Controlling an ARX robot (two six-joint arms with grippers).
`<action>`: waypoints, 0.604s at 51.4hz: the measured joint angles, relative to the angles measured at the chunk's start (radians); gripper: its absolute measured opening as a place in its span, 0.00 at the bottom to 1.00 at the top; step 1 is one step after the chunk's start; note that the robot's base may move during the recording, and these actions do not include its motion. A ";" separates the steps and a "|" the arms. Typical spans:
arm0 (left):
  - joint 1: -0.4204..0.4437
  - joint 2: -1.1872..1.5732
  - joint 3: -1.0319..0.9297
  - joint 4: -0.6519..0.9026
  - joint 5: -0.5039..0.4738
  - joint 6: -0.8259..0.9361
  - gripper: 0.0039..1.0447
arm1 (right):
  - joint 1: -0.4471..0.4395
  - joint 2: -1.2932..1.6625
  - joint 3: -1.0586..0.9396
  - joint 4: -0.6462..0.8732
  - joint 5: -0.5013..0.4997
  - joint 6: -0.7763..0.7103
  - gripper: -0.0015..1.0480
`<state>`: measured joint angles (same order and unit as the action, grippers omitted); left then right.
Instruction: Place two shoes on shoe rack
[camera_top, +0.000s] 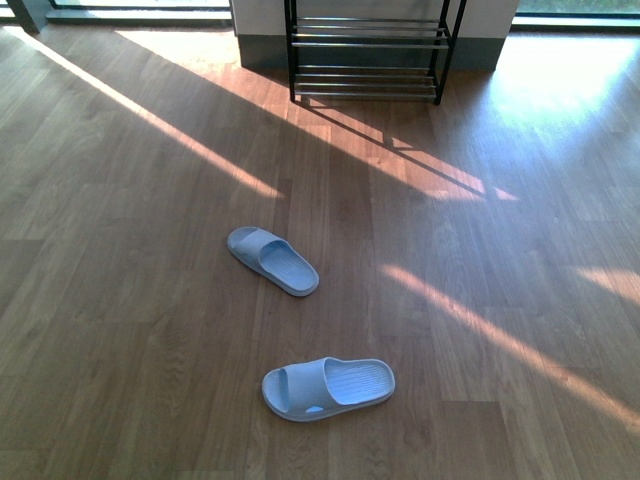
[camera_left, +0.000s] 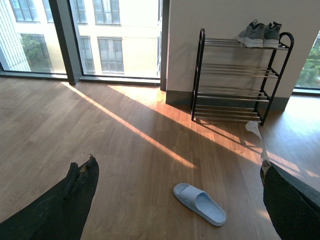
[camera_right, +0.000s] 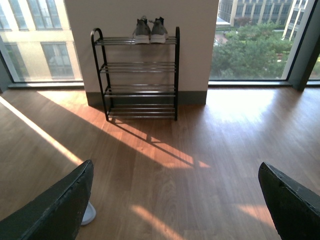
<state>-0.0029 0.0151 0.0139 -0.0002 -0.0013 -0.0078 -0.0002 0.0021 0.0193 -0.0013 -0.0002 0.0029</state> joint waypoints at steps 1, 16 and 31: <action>0.000 0.000 0.000 0.000 0.000 0.000 0.91 | 0.000 0.000 0.000 0.000 0.000 0.000 0.91; 0.000 0.000 0.000 0.000 0.000 0.000 0.91 | 0.000 0.000 0.000 0.000 0.000 0.000 0.91; 0.000 0.000 0.000 0.000 0.000 0.000 0.91 | 0.000 0.000 0.000 0.000 0.000 0.000 0.91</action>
<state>-0.0029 0.0151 0.0143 -0.0006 -0.0013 -0.0074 -0.0002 0.0021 0.0193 -0.0013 -0.0006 0.0029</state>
